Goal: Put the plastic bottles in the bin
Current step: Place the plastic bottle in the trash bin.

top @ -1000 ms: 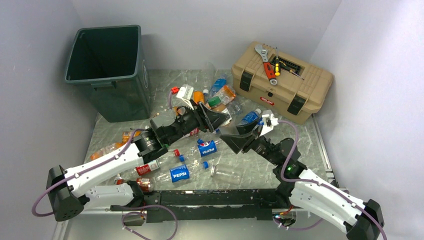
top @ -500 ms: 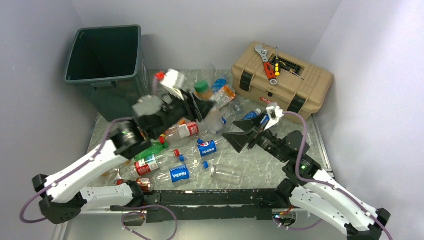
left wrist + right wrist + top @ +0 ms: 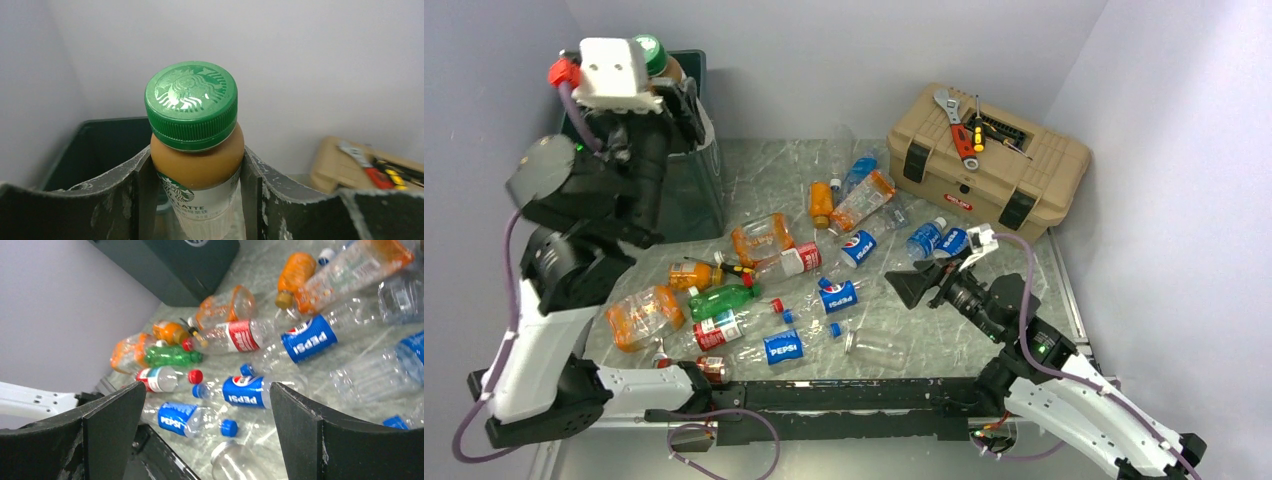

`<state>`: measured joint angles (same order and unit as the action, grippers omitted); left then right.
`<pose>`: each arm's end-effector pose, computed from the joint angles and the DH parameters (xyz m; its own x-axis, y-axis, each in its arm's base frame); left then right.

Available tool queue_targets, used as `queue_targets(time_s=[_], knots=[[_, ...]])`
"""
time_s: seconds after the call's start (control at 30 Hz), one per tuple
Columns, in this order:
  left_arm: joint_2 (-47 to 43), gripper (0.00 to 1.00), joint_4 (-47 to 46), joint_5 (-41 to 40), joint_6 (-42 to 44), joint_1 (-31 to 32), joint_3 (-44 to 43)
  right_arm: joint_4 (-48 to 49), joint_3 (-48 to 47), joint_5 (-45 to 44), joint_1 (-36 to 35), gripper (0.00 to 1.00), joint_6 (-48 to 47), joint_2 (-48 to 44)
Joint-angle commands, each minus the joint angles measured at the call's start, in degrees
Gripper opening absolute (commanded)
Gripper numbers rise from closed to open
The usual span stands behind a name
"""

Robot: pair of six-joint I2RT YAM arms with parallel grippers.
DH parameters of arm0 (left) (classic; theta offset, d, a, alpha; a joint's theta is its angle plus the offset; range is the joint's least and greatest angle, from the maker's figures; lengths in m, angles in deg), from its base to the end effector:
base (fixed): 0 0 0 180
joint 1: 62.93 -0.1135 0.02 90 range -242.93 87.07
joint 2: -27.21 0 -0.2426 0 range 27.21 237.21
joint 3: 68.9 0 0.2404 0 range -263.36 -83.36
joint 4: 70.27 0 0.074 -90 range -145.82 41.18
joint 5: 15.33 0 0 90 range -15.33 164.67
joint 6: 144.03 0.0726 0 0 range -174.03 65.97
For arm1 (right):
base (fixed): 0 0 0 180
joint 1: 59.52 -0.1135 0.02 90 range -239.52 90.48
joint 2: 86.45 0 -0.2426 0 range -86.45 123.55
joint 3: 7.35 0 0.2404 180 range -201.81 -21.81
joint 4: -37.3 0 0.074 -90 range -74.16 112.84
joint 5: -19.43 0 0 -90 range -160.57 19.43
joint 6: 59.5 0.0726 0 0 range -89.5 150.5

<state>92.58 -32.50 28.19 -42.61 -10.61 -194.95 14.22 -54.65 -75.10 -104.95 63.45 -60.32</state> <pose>0.1339 -0.0872 0.5919 0.2603 -0.1140 -0.9588 0.0869 0.9917 -0.0943 0.1253 0.1190 0.3023 -0.3758 0.3912 -0.8401 -0.5367 0.6472 0.5414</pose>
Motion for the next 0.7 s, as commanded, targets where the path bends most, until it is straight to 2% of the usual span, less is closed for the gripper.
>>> queue_targets(time_s=[0.0,0.17,0.23,0.47,0.57,0.67], knots=[[6.3,0.00,1.4,-5.5,9.5,-5.1,-6.0,1.2,3.7,-0.2,-0.2,1.00,1.3,-1.4],[17.1,0.00,16.1,6.2,-0.8,-17.5,-18.8,1.7,4.6,1.0,-0.2,1.00,0.5,-2.3],[17.9,0.00,14.3,9.4,-2.7,-23.0,-16.9,0.8,3.2,1.9,-0.2,1.00,-0.3,-1.7],[21.3,0.00,16.4,23.6,-22.1,-44.6,-15.2,-2.1,0.1,4.0,-0.2,1.00,-2.2,-0.5],[23.1,0.00,15.7,29.8,-27.0,-50.6,-14.2,-4.8,-1.6,4.2,-0.2,1.00,-3.4,0.0],[24.6,0.00,12.4,33.1,-27.0,-52.1,-11.8,-6.3,-2.0,5.2,-0.2,1.00,-4.0,-0.7]])
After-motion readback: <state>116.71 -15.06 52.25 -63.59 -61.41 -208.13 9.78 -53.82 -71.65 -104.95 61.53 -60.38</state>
